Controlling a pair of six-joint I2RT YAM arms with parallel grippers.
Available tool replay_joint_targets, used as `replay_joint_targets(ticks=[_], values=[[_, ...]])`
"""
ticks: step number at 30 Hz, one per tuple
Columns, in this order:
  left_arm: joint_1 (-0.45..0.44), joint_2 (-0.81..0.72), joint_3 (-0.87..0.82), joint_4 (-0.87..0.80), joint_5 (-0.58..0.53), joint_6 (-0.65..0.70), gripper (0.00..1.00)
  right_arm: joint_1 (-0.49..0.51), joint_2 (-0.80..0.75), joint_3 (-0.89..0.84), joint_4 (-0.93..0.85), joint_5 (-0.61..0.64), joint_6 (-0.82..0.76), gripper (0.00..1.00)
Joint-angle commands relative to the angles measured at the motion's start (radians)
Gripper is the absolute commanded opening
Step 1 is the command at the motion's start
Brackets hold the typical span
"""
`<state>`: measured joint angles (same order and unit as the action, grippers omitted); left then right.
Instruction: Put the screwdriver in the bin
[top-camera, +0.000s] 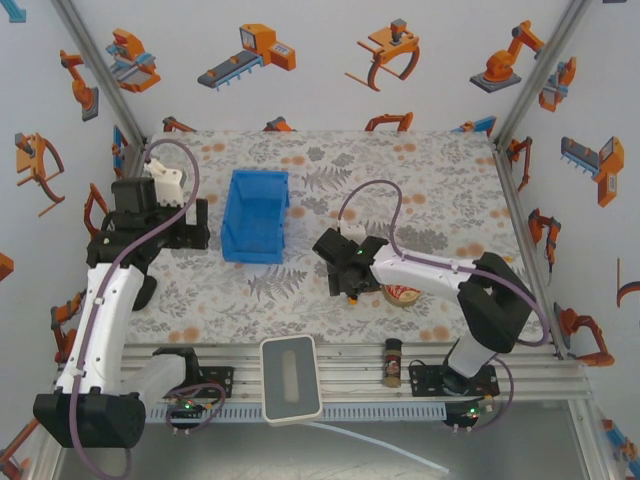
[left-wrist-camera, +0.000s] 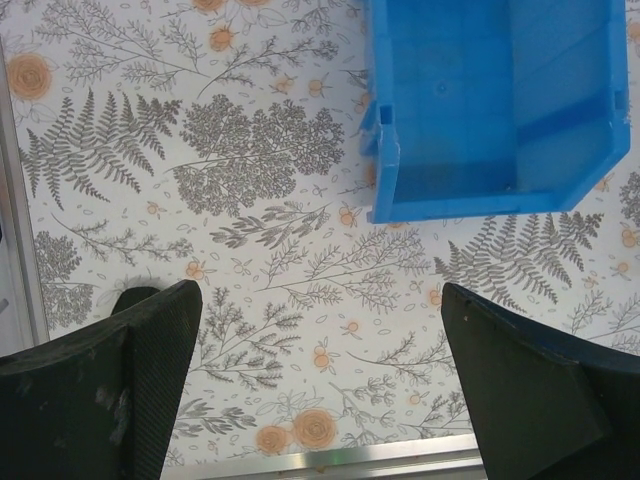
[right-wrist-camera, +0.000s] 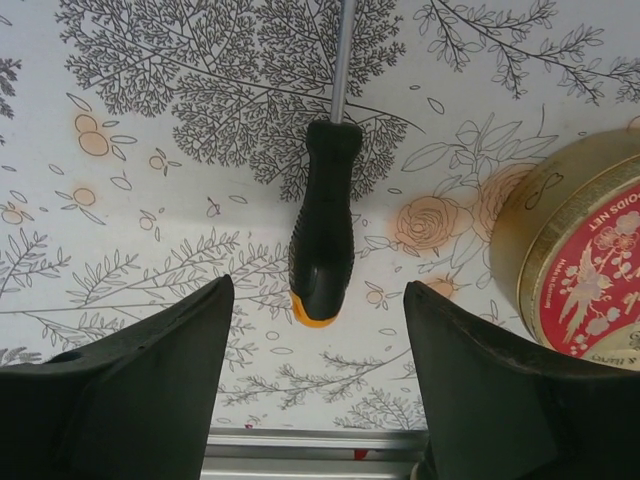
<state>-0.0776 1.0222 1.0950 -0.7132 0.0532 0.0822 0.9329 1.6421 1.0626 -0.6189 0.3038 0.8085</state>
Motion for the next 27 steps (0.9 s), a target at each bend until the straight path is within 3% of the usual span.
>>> replay_joint_targets(ticks=[1, 5, 20, 27], values=[[-0.007, -0.019, -0.018, -0.017, 0.027, -0.006, 0.97, 0.003, 0.023, 0.012, 0.047, -0.007, 0.043, 0.61], [-0.010, -0.019, -0.026, -0.010, 0.027, -0.011, 0.97, 0.004, 0.072, 0.030, 0.030, -0.014, 0.053, 0.56], [-0.013, -0.034, -0.047, 0.001, 0.032, -0.020, 0.97, 0.004, 0.088, -0.033, 0.053, 0.015, 0.119, 0.51], [-0.014, -0.036, -0.059, -0.006, 0.029, -0.007, 0.97, 0.003, 0.067, -0.059, 0.071, 0.030, 0.138, 0.44]])
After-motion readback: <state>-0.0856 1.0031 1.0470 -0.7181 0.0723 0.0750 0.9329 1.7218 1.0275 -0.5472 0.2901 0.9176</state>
